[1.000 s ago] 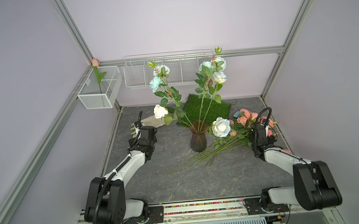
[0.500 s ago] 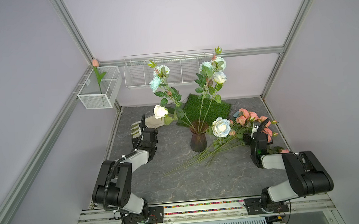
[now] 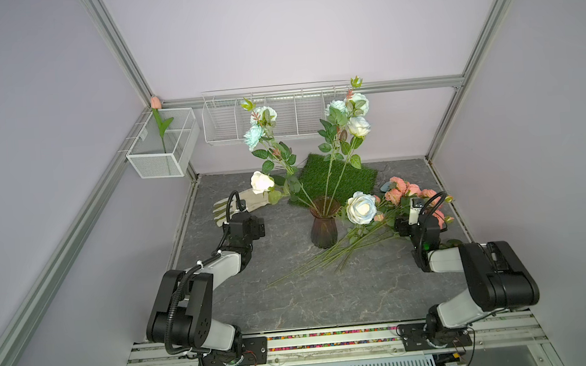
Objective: Pick out pink flowers from the vase
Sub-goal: Reset both arms
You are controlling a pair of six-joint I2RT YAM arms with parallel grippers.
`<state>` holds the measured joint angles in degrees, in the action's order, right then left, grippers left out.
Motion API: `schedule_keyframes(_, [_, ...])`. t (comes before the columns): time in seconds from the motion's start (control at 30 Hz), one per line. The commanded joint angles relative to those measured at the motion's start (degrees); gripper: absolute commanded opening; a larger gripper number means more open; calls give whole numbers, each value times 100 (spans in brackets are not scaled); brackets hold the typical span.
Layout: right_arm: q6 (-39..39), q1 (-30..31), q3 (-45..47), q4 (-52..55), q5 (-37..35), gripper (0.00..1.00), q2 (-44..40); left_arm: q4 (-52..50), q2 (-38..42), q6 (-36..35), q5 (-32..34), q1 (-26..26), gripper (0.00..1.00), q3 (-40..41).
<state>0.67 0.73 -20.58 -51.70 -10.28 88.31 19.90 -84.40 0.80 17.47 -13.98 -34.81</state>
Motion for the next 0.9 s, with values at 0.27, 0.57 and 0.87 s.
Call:
schedule_keyframes(0.27, [68, -3, -51, -79, 115, 89, -7, 889, 255, -75, 604, 401, 100, 410])
schedule_keyframes(0.57, [65, -5, -51, -77, 118, 89, -7, 3089, -425, 132, -169, 1009, 100, 1219])
schedule_keyframes(0.87, [66, -10, -41, -85, 116, 89, -7, 2398, -236, 243, -128, 1037, 99, 1015])
